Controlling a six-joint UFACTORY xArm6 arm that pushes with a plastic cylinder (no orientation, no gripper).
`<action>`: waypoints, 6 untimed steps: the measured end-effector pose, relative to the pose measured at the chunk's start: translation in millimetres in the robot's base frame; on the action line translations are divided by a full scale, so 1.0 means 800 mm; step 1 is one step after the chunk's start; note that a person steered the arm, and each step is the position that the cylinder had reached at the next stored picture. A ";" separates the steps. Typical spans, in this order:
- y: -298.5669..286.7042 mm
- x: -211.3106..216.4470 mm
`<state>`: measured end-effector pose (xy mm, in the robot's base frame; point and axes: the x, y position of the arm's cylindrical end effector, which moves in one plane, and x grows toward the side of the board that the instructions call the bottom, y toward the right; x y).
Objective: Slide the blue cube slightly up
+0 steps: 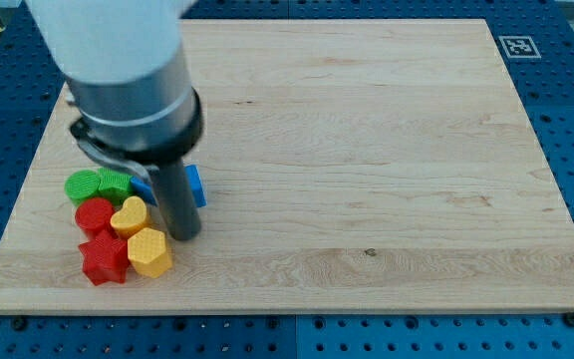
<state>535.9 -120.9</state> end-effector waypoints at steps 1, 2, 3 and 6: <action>-0.003 -0.055; -0.003 -0.110; 0.022 -0.110; 0.034 -0.129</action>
<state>432.6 -93.6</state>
